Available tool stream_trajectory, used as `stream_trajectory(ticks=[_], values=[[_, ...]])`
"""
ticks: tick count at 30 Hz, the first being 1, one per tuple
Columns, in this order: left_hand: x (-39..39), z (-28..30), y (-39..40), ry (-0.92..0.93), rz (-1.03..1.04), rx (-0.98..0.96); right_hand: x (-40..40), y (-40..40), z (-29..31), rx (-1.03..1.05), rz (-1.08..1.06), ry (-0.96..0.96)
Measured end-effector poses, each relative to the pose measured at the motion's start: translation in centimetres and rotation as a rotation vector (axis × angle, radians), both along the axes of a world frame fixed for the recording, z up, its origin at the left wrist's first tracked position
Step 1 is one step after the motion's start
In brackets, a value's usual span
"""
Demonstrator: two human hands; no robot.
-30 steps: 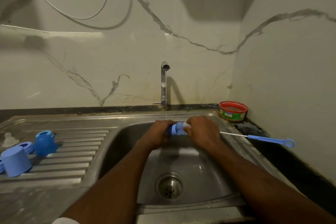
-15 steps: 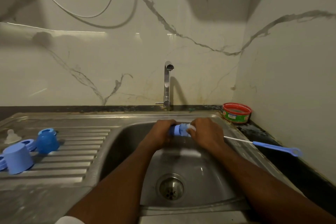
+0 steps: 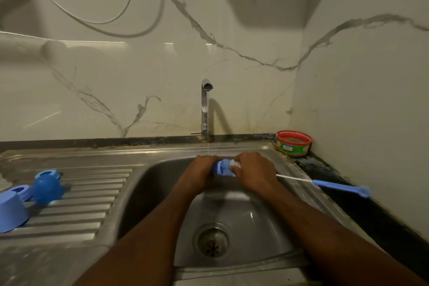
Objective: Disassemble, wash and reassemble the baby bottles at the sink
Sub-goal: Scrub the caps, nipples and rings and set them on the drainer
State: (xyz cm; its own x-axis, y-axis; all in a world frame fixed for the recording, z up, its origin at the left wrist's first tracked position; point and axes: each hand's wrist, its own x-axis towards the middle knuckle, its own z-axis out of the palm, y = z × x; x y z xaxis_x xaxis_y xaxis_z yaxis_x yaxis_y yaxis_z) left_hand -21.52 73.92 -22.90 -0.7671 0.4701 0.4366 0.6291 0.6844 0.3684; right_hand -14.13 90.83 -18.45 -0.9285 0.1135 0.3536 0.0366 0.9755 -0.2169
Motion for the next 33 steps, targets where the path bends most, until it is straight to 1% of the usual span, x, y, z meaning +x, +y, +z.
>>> stream_trajectory(ticks=[2, 4, 6, 7, 9, 11, 13, 14, 16, 17, 19, 20, 21, 23, 24, 25, 26, 28, 30, 31, 33], values=[[-0.9, -0.2, -0.8, 0.139, 0.029, 0.103, -0.2, -0.2, 0.0, -0.022, 0.069, -0.023], [-1.2, -0.5, -1.3, 0.187, 0.094, 0.139, 0.0, -0.6, 0.2, 0.025, 0.153, -0.020], [-1.5, -1.1, -1.3, 0.138, 0.149, 0.123, 0.5, -1.1, 0.6, 0.167, 0.219, 0.017], [-1.5, -1.3, -1.3, 0.073, 0.110, 0.137, 0.6, -1.2, 0.8, 0.244, 0.231, 0.053], [-1.3, -1.4, -1.0, -0.059, -0.067, 0.187, 0.8, -0.9, 1.3, 0.299, 0.220, 0.125], [-0.8, -1.2, -0.5, -0.071, -0.155, 0.139, 0.8, -0.3, 1.4, 0.283, 0.129, 0.146], [-0.8, -0.8, -0.1, 0.012, -0.137, 0.102, 0.7, 0.1, 1.0, 0.231, 0.025, 0.103], [-0.7, -0.4, -0.1, 0.053, -0.091, 0.100, 0.7, 0.2, 0.7, 0.157, 0.007, 0.072], [-0.7, 0.1, -0.4, 0.155, 0.002, 0.117, 0.3, 0.1, 0.4, 0.016, 0.027, 0.017], [-0.9, 0.1, -0.6, 0.214, 0.027, 0.119, 0.2, 0.1, 0.4, -0.012, 0.055, -0.005], [-1.2, -0.2, -0.8, 0.258, 0.080, 0.100, 0.0, -0.5, 0.3, -0.033, 0.089, -0.008], [-1.2, -0.5, -0.9, 0.210, 0.087, 0.094, 0.1, -0.8, 0.4, -0.009, 0.089, -0.008], [-1.1, -0.6, -0.9, 0.150, 0.049, 0.106, 0.2, -0.9, 0.5, 0.047, 0.078, 0.005], [-0.8, -1.0, -0.5, -0.003, -0.106, 0.105, 0.2, -0.8, 0.8, 0.187, 0.067, 0.066], [-0.5, -0.9, -0.2, -0.070, -0.181, 0.086, 0.3, -0.4, 0.9, 0.213, 0.062, 0.085], [-0.4, -0.9, -0.1, -0.093, -0.217, 0.073, 0.2, -0.2, 0.9, 0.212, 0.046, 0.082], [-0.4, -0.8, -0.1, -0.062, -0.208, 0.063, 0.1, 0.1, 0.9, 0.184, 0.010, 0.069], [-0.4, -0.1, -0.2, 0.060, -0.100, 0.077, -0.2, 0.3, 0.4, 0.074, -0.049, 0.013], [-0.7, 0.2, -0.6, 0.166, -0.001, 0.095, -0.5, 0.0, 0.0, -0.005, -0.046, -0.043], [-0.8, 0.2, -0.7, 0.183, 0.040, 0.092, -0.6, -0.1, -0.1, -0.027, -0.037, -0.056], [-0.6, -0.2, -0.7, 0.124, 0.060, 0.076, -0.7, -0.5, 0.0, -0.035, -0.018, -0.058]])
